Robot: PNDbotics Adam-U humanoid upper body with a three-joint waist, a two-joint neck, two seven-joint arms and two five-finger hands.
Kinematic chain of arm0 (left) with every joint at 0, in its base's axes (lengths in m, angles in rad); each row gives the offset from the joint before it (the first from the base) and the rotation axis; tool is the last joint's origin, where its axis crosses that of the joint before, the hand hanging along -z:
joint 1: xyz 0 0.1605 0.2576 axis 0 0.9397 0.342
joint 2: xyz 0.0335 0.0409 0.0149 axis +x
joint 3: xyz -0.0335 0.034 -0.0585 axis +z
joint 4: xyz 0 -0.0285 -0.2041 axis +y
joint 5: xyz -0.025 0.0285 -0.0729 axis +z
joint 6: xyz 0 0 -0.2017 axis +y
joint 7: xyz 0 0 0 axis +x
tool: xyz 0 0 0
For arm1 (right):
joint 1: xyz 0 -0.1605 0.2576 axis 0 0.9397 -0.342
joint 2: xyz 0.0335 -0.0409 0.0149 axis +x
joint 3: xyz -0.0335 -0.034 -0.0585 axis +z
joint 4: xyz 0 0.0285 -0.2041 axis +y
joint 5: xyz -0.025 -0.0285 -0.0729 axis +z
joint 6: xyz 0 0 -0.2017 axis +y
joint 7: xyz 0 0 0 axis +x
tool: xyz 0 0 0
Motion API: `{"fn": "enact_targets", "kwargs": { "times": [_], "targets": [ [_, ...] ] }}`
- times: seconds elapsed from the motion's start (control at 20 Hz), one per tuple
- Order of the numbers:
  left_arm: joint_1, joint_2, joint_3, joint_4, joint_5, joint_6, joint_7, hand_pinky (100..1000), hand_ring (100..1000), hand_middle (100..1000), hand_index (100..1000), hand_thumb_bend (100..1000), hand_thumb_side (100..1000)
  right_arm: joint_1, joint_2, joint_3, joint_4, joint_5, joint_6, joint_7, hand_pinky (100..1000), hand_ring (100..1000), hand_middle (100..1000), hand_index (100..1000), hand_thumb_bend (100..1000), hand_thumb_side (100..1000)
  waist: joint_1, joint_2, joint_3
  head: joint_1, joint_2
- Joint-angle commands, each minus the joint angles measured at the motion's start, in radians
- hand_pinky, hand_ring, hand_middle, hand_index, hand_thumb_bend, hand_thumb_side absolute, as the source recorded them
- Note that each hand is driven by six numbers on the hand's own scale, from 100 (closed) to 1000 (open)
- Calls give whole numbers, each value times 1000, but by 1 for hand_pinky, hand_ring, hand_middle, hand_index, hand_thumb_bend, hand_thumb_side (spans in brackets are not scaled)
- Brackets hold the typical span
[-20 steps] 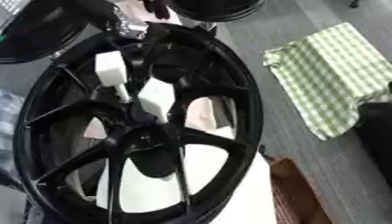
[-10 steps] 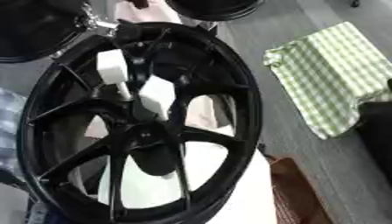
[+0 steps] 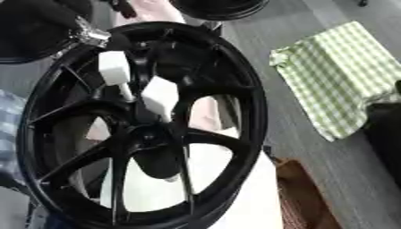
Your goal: Pull the pin out of the wheel hub.
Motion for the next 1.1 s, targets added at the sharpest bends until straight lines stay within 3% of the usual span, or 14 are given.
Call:
{"fn": "enact_targets", "kwargs": {
  "times": [0.05, 0.15, 0.3, 0.45, 1.1],
  "targets": [
    [-6, 40, 10, 10, 6, -107, -89, 991, 908, 830, 944, 430, 1000, -1, -24, -13, -16, 9, 3, -2, 679, 614, 583, 775, 658, 238, -5, -27, 3, -3, 2],
    [4, 50, 17, 9, 18, -110, -89, 989, 906, 827, 945, 370, 1000, 0, -24, -13, -16, 10, 4, -2, 679, 614, 583, 775, 658, 238, -4, -28, 5, -5, 4],
    [17, 61, 32, 4, 56, -95, -89, 973, 892, 811, 942, 176, 1000, 0, -25, -15, -14, 11, 6, -3, 679, 614, 583, 776, 658, 239, -3, -31, 9, -8, 6],
    [29, 74, 49, -17, 105, -61, -89, 963, 884, 802, 940, 136, 1000, 1, -26, -16, -12, 11, 8, -3, 678, 614, 583, 775, 658, 239, -2, -36, 14, -12, 9],
    [56, 105, 33, -82, 105, -9, -89, 950, 873, 771, 915, 348, 1000, 8, -21, -20, -8, 16, 11, -3, 678, 612, 581, 775, 659, 240, -1, -43, 16, -20, 14]
  ]
}}
